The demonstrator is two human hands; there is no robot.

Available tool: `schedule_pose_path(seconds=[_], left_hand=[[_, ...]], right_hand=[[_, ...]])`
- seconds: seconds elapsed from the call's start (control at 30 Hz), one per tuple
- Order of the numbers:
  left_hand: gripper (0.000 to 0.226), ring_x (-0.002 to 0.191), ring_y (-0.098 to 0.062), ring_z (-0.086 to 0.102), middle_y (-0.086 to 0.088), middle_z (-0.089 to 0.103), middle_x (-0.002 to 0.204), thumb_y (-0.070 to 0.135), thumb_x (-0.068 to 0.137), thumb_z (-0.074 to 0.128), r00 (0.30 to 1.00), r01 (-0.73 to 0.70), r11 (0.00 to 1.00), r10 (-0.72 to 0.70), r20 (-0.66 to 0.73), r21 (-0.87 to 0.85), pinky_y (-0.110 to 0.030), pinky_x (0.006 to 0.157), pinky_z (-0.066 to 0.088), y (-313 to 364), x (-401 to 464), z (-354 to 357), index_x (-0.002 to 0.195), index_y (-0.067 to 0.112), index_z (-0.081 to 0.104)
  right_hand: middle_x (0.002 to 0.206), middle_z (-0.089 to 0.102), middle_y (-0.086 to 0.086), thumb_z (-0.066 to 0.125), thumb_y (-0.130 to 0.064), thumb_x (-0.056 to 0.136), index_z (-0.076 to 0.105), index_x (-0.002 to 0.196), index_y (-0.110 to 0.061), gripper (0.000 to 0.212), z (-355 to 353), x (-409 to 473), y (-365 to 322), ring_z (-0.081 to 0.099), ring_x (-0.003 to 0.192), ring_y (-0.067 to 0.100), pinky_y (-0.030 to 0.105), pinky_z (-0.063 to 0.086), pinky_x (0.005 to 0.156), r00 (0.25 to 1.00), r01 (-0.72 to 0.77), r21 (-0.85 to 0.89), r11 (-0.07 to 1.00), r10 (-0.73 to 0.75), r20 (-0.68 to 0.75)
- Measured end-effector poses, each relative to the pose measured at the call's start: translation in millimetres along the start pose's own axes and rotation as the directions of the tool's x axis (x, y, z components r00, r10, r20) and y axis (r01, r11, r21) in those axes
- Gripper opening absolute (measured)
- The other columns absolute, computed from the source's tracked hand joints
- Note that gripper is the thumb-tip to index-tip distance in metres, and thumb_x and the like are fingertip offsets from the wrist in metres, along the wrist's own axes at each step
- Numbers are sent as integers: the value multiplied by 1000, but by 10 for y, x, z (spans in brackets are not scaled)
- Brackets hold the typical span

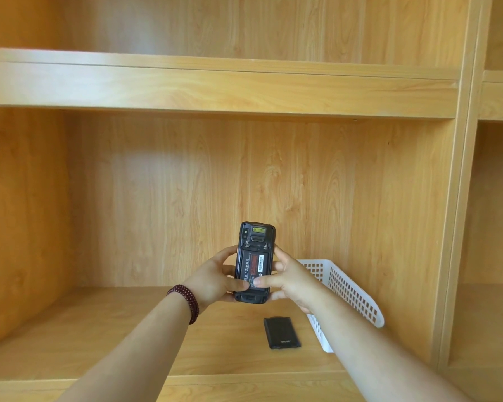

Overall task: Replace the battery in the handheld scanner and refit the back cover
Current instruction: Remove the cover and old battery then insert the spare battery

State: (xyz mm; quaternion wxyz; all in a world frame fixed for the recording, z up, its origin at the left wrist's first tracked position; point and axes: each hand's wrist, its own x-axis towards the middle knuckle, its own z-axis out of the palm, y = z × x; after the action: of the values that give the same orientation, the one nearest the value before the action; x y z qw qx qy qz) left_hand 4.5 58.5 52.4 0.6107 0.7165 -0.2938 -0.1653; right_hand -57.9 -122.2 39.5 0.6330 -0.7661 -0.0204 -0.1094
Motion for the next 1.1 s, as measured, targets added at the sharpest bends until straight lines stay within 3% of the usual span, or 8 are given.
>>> schedule_pose_path(seconds=[0.27,0.4,0.53,0.63,0.7,0.87,1.0,1.1], left_hand=[[67,97,-26,72,-10,71,112,-7,79,72,999,-21,1000,21,-32,-17,-40,78,61,-57,26,22,125,34,46],[40,98,-22,71,-12,70,114,15,86,72,996,-58,995,52,-73,-80,-38,78,60,8,44,24,121,14,53],[22,91,-24,71,-21,66,115,12,92,64,983,-72,996,63,-174,-47,-38,68,62,39,71,4,112,6,56],[21,92,-25,70,-19,65,112,11,91,64,982,-74,997,68,-177,-27,-37,66,62,-1,65,15,110,5,57],[19,91,-24,70,-15,63,107,10,91,64,979,-79,997,74,-188,-21,-37,66,62,-29,62,33,108,5,57],[21,93,-26,71,-17,67,111,10,91,65,984,-59,998,55,-172,-18,-38,67,62,-47,62,29,110,6,57],[27,93,-25,73,-12,72,108,22,90,66,990,-52,998,47,-131,-35,-39,75,61,19,70,-26,114,12,58],[24,88,-23,72,-10,72,108,25,96,57,983,-91,993,79,-167,-68,-35,71,60,109,101,-64,116,13,61]], right_hand=[[136,60,6,76,3,79,30,151,-34,92,15,20,-4,67,109,25,41,63,71,1000,12,-51,999,-11,8],[129,64,4,73,7,80,32,151,-32,91,30,4,-1,69,107,24,37,62,65,1000,13,-26,1000,-13,11],[122,67,4,72,3,83,39,144,-36,80,58,-43,13,70,101,20,34,61,61,1000,16,-32,999,-16,19],[114,69,2,67,-13,92,49,129,-39,50,79,-70,-14,70,96,13,37,62,62,1000,22,-42,999,-23,-16],[114,69,2,60,-18,97,50,131,-35,40,93,-82,-16,69,99,14,38,63,62,999,20,-68,997,-23,-38],[118,68,3,58,-18,98,48,138,-30,43,114,-103,-9,67,103,19,36,62,60,999,0,-83,997,-4,-51],[115,70,0,58,-17,98,49,132,-36,39,100,-131,-25,67,101,12,37,61,61,1000,-11,-59,998,9,-27],[116,71,-1,58,-19,98,49,129,-41,39,107,-157,-8,67,105,14,39,62,65,1000,-22,-92,995,21,-12]])
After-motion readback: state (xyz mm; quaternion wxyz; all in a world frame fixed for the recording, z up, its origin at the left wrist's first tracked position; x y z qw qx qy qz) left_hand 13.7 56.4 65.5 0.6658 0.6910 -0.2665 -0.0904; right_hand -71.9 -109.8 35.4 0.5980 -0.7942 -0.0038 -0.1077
